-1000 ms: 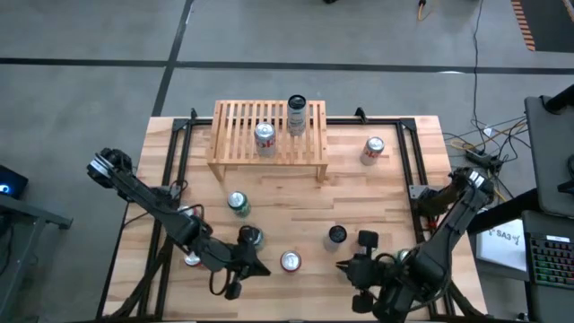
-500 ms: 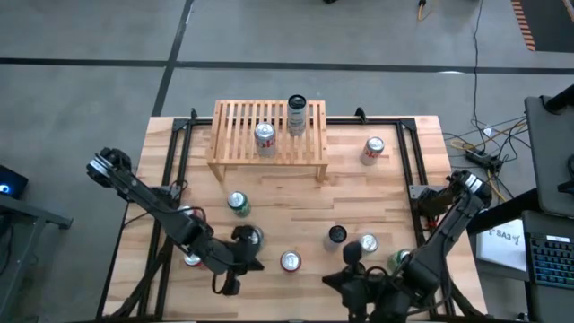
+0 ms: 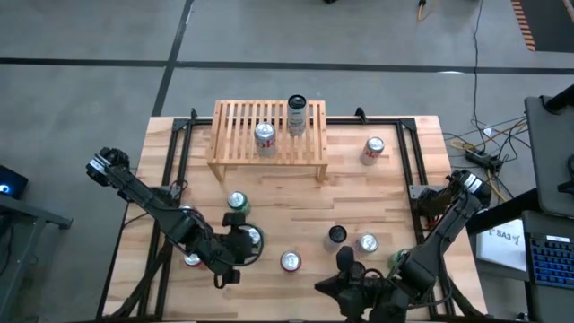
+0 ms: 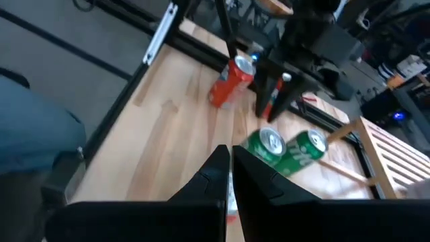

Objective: Place canned beverage on shelf
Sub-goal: Put the left green soda can on the shelf

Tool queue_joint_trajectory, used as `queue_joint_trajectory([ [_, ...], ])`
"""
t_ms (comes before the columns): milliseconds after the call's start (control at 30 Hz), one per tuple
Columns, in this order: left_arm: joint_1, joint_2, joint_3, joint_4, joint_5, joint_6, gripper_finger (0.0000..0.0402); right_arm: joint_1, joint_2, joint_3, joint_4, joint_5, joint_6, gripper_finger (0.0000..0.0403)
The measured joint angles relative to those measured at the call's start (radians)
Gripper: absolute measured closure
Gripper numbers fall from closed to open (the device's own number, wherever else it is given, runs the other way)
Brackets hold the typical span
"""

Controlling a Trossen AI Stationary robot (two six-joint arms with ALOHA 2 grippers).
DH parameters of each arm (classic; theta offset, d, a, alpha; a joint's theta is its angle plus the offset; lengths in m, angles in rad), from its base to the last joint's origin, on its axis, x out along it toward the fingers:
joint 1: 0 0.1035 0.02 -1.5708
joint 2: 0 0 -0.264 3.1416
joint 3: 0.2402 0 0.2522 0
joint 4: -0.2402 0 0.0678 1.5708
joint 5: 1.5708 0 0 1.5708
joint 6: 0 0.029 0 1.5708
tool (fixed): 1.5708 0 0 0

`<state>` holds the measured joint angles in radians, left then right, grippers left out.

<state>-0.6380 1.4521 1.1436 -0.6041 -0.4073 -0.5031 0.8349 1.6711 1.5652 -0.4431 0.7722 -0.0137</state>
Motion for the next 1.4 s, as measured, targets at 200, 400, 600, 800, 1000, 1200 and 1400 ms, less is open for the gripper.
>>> queue_joint_trajectory([
  [200, 0.000, 0.000, -0.007, -0.067, -0.009, -0.041, 0.0238, -0.026, -0.001, -0.051, 0.106, -0.026, -0.057, 0.0394],
  [400, 0.000, 0.000, -0.008, -0.151, -0.087, -0.065, 0.0143, -0.063, -0.001, -0.087, 0.145, -0.074, -0.062, 0.0394],
  [600, 0.001, 0.000, -0.026, -0.129, -0.110, -0.036, 0.0074, -0.089, -0.003, -0.104, 0.144, -0.099, -0.065, 0.0394],
  [800, 0.003, 0.001, -0.080, -0.075, -0.118, -0.048, 0.0054, -0.109, -0.022, -0.112, 0.142, -0.179, -0.100, 0.0394],
  [1000, 0.005, 0.002, -0.092, -0.058, -0.145, -0.067, 0.0054, -0.133, -0.045, -0.113, 0.131, -0.247, -0.132, 0.0394],
  [1200, 0.005, 0.003, -0.106, -0.037, -0.165, -0.067, 0.0054, -0.155, -0.066, -0.118, 0.108, -0.309, -0.145, 0.0394],
  [1400, 0.010, 0.003, -0.155, 0.036, -0.170, -0.068, 0.0054, -0.176, -0.103, -0.167, 0.113, -0.310, -0.147, 0.0394],
])
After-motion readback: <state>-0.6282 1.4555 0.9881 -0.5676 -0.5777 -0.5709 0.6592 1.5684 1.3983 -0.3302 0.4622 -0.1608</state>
